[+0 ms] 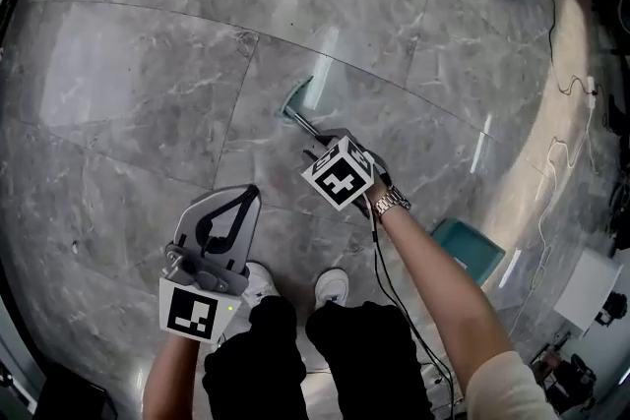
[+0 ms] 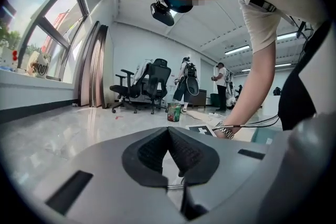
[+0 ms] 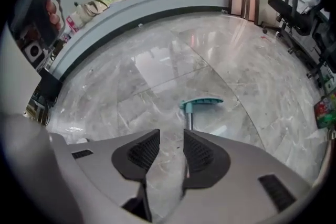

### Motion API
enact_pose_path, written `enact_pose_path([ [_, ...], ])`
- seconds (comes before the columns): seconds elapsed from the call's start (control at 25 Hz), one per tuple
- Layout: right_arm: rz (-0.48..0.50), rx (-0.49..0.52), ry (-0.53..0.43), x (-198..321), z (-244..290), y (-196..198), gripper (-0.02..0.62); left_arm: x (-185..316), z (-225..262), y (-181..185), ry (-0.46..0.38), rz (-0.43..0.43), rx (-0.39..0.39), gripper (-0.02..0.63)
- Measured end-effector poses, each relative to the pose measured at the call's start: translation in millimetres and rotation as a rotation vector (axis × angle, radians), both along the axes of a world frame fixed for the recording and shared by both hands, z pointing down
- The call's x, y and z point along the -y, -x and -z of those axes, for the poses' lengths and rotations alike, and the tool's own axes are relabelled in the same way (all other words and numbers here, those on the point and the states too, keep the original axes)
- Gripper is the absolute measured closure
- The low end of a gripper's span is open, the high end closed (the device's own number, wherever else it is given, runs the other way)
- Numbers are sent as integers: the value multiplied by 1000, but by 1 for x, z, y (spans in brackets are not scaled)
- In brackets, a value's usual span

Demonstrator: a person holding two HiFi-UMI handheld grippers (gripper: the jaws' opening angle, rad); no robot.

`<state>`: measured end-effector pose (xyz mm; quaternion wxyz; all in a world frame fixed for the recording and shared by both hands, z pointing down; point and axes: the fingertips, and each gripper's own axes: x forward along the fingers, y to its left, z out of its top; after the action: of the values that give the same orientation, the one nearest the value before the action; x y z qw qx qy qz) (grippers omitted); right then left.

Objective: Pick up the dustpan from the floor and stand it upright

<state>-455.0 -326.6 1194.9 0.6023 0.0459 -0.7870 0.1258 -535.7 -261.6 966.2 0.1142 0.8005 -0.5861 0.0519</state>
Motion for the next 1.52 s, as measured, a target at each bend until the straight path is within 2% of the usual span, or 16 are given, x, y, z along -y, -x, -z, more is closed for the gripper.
enact_pose_path([
  [0.16, 13, 29, -17, 27, -58, 11, 466, 21, -58, 7, -40, 27, -56, 595],
  [0.32, 61, -18, -12, 36, -96, 10, 468, 29, -94, -1, -61, -25, -15, 595],
  [0.44, 73, -59, -7, 35, -114, 9, 468, 30, -109, -4, -68, -23, -18, 595],
  [0.64, 26, -102, -33, 41, -117, 9, 469, 29, -114, -11, -60, -25, -2, 595],
  [0.72, 28, -125, -54, 40, -117, 9, 499, 25, -115, -11, -47, -45, 27, 595],
  [0.84, 17, -121, -64, 40, -115, 10, 502, 22, -116, -7, -39, -68, 62, 595],
  [1.04, -3, -66, -69, 45, -111, 13, 503, 33, -119, 4, -66, -18, 13, 595],
  [1.12, -14, -29, -77, 48, -102, 15, 503, 36, -117, 3, -55, -12, 3, 595],
  [1.24, -29, 39, -94, 42, -63, 12, 503, 28, -93, -8, -7, -61, 15, 595],
  [1.36, -17, 132, -115, 39, -2, 8, 503, 24, -36, -21, -8, -100, 22, 595],
  [1.52, -36, 230, -148, 36, 82, -13, 503, 17, 43, -31, -11, -96, 39, 595],
])
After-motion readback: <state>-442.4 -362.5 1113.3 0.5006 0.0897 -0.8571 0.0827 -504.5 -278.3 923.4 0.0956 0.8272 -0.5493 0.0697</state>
